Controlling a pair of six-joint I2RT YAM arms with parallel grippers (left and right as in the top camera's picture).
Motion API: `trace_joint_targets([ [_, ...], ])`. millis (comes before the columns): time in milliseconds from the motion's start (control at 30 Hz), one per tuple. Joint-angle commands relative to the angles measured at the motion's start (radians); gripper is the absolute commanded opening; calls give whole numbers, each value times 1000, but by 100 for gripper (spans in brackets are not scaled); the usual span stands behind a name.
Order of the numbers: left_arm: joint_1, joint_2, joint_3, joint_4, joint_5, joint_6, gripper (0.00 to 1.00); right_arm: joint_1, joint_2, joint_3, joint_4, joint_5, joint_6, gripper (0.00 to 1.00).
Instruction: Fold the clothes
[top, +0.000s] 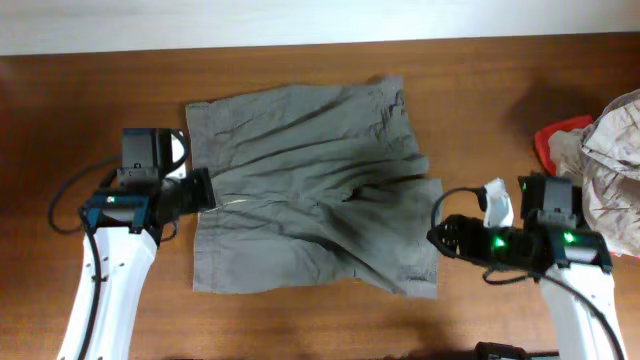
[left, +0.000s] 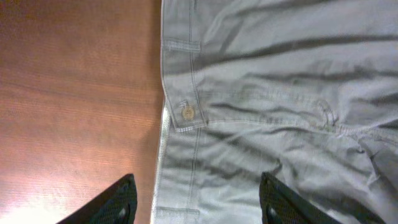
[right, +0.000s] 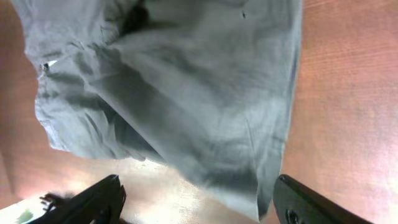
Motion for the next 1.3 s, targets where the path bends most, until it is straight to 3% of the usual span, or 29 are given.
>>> trace_joint_targets([
  [0, 6, 29, -53, -21, 26, -104, 65, -1, -8, 3, -52, 55, 84, 82],
  [300, 9, 75, -232, -19, 111, -223, 74, 18, 97, -56, -121, 91, 135, 82],
  [600, 9, 76, -367, -21, 173, -245, 76, 125, 166, -174, -5, 65, 207, 78],
  [800, 9, 76, -476, 84, 186, -256, 77, 165, 166, -187, 81, 65, 318, 78],
  [933, 9, 76, -502, 133, 197, -274, 64, 211, 166, -238, 151, 61, 400, 75],
  [1033, 9, 76, -502, 132, 197, -274, 43, 227, 166, -243, 158, 55, 406, 72],
  [1067, 9, 76, -502, 134, 197, -274, 33, 228, 166, -243, 158, 48, 415, 66],
  [1233, 9, 76, -502, 132, 197, -273, 17, 227, 166, -243, 180, 66, 415, 43],
  [1267, 9, 76, -502, 129, 198, -273, 12, 226, 166, -242, 189, 66, 415, 33],
])
